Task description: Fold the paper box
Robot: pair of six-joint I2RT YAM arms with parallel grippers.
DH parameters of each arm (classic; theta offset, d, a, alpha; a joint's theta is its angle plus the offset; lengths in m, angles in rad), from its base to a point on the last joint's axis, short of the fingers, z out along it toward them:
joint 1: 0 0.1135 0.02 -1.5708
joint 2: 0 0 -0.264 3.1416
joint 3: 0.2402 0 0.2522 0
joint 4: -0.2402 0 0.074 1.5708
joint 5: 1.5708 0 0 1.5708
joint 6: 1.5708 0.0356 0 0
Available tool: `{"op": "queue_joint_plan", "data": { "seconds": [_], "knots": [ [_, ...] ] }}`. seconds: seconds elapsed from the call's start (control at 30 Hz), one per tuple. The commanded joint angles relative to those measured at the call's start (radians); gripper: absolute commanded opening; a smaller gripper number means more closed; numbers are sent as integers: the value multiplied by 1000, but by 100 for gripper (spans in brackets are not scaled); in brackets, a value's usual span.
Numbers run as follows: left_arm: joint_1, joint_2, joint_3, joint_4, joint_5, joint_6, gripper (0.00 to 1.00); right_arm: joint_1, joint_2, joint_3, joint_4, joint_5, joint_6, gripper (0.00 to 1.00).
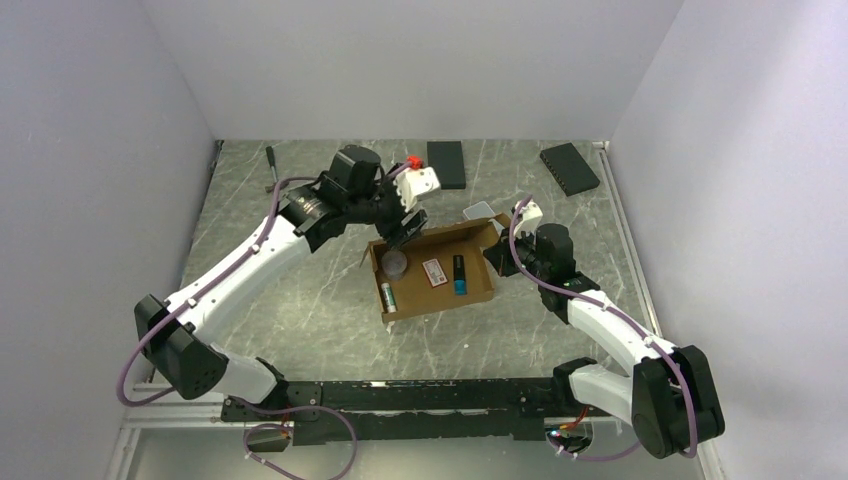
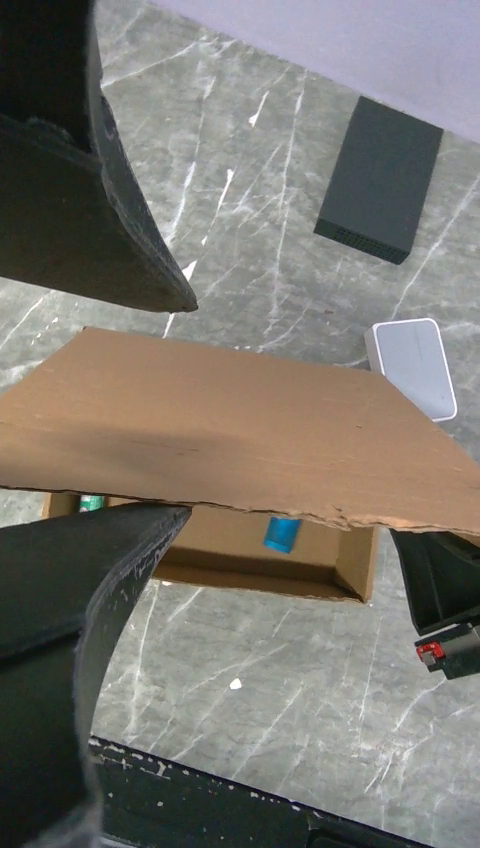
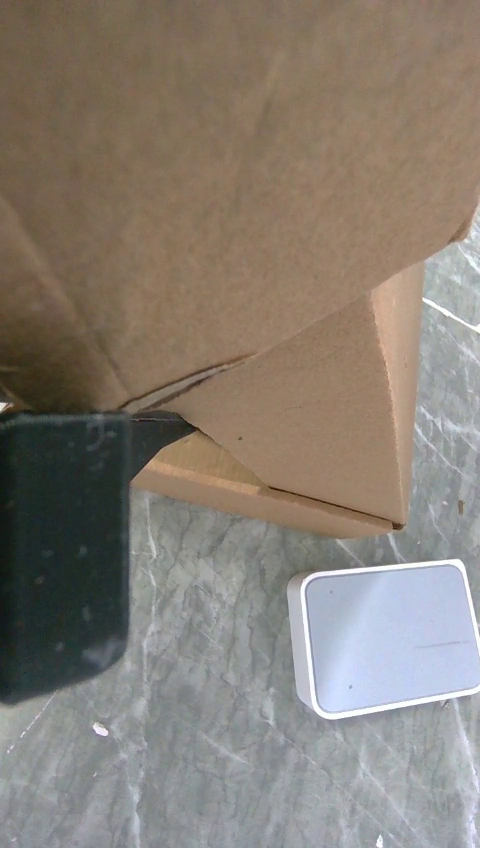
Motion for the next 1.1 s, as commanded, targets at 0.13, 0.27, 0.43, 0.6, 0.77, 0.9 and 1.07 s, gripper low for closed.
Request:
{"op": "queue_joint_plan", "data": {
  "seconds": [0.13,0.27,0.43,0.6,0.77,0.9,1.07],
  "knots": [
    [-39,10,49,-31,2,92,56,-4,-4,-10,28,-29,20,4],
    [-55,11,36,-38,-21,95,47,-4,-7,-10,29,-40,16,4],
    [-76,21,31,-47,-55,107,34,-5,-11,-10,29,-47,14,4],
    [-86,20,23,-37,-97,101,1,-5,-18,-7,28,-70,-8,11],
    [-96,-20,-36,2,-152,98,0,-8,-36,7,10,-102,-48,31],
    [-101,-66,-74,32,-176,98,0,-29,-56,23,-14,-124,-82,43],
    [-102,-67,-70,9,-207,94,0,-81,-95,44,-64,-182,-177,52]
  ]
}}
